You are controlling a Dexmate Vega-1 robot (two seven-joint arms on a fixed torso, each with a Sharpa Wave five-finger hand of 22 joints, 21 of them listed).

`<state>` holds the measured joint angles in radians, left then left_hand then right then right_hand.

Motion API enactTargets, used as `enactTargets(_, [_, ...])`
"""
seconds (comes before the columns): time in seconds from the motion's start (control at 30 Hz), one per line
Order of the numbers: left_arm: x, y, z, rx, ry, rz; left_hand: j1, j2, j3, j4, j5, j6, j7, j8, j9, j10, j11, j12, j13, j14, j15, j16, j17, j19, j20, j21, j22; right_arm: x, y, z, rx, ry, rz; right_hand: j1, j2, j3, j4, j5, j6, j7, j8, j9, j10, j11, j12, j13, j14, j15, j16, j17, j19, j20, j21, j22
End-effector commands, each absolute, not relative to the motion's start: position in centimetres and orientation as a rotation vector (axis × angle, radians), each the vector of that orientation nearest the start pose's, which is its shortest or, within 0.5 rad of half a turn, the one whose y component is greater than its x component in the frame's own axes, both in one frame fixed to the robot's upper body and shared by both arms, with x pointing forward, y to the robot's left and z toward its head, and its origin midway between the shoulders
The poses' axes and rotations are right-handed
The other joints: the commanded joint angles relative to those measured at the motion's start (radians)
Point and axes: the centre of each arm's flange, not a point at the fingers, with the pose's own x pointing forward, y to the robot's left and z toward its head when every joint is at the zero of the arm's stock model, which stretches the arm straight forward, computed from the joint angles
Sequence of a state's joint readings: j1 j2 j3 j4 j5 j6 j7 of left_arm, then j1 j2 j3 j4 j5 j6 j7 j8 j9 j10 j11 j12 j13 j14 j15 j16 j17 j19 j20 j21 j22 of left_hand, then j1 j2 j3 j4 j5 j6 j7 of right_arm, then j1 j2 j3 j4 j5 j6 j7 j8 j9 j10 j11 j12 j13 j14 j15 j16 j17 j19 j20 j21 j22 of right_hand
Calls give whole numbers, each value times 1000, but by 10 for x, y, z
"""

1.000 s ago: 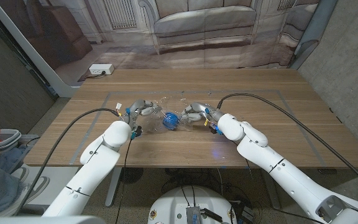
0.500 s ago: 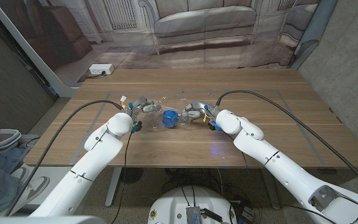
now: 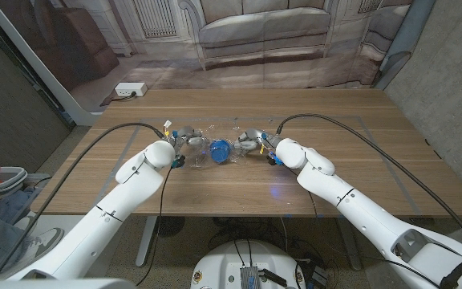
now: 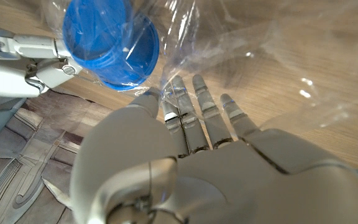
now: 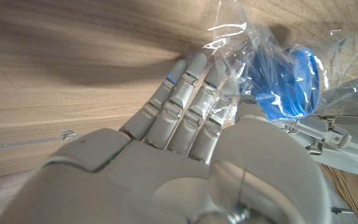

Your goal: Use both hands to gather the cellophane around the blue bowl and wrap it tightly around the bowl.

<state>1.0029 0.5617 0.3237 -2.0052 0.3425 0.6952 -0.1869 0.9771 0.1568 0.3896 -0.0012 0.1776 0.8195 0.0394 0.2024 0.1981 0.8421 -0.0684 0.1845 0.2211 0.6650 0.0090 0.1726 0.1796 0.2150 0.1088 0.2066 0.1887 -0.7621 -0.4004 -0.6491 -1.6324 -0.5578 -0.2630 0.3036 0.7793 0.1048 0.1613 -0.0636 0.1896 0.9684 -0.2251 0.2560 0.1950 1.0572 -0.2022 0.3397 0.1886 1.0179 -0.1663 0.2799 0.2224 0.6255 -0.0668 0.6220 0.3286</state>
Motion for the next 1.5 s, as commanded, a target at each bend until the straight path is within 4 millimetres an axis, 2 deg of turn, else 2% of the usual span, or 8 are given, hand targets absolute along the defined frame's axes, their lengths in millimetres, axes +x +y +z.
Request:
enactTargets(0.03, [584, 241, -10, 972, -182, 5, -9, -12, 11, 1, -3, -4, 3, 4, 5, -14, 1, 2, -1, -22, -1, 5, 4, -19, -1, -7, 2, 637, -73, -36, -1301, -362, 366, -3, -3, 1, -7, -1, 6, 1, -7, 1, -16, 0, -7, 10, -21, -49, -14, 2, -26, -62, -5, -3])
enactTargets(0.53, [582, 226, -15, 1239, -342, 225, -10, -29, 20, -7, -3, -18, -24, 7, 5, -33, -19, 7, -6, -56, -29, 10, 1, -49, -12, -7, 1, 644, -64, -32, -1402, -292, 319, -2, 3, 4, -10, -2, 38, 2, -1, 4, 7, 1, 0, 18, -23, -47, -19, 4, -25, -59, 4, -7])
enactTargets(0.7, [583, 227, -18, 1261, -343, 234, -15, -44, 18, -10, -4, -37, -41, 2, 4, -54, -26, 4, -7, -72, -30, 10, 1, -67, -24, -9, 0, 640, -62, -35, -1431, -310, 300, 9, -6, 6, -24, -4, -4, 1, -27, 3, -41, -3, -25, 16, -36, -46, -31, 6, -41, -52, 6, -12])
enactTargets(0.77, [583, 228, -19, 1269, -339, 229, -21, -53, 14, -9, -5, -50, -44, -1, 4, -77, -28, -1, -8, -93, -25, 6, 1, -83, -25, -12, 0, 637, -61, -37, -1451, -320, 294, 12, -15, 5, -34, -4, -62, 1, -53, 4, -117, 1, -56, 22, -56, -44, -43, 13, -61, -44, 10, -17])
enactTargets(0.9, [583, 229, -20, 1271, -339, 225, -32, -64, 7, -6, -5, -71, -48, -6, 3, -104, -29, -4, -9, -118, -22, 5, 2, -102, -23, -14, 0, 632, -60, -38, -1493, -353, 275, 8, -28, -3, -44, 1, -174, 4, -76, 9, -280, 5, -111, 31, -114, -40, -63, 30, -85, -32, 20, -28])
enactTargets(1.17, [581, 230, -23, 1290, -343, 238, -46, -70, 2, -1, -5, -89, -49, -7, 3, -138, -33, -4, -9, -150, -15, 6, 4, -123, -20, -15, 0, 622, -59, -38, -1517, -421, 244, 3, -47, -19, -56, 12, -460, 10, -83, 13, -533, 61, -148, 38, -335, 32, -97, 63, -148, 9, 20, -51])
enactTargets(1.33, [577, 231, -24, 1291, -360, 266, -55, -83, -3, -2, -4, -157, -51, -20, 3, -202, -25, -9, -9, -184, -9, 7, 5, -149, -20, -14, 0, 618, -60, -36, -1499, -441, 232, -1, -63, -28, -60, 18, -598, 37, -80, 14, -636, 84, -149, 32, -497, 85, -108, 50, -225, 65, -10, -76])
enactTargets(1.5, [573, 233, -25, 1278, -370, 266, -48, -105, -7, -20, -2, -300, -31, -31, 4, -303, -6, -8, -9, -237, 4, 7, 5, -141, -19, 2, 3, 617, -64, -32, -1460, -448, 218, -34, -75, -45, -46, 17, -631, 51, -74, 15, -655, 112, -141, 27, -560, 117, -106, 40, -264, 101, -33, -94])
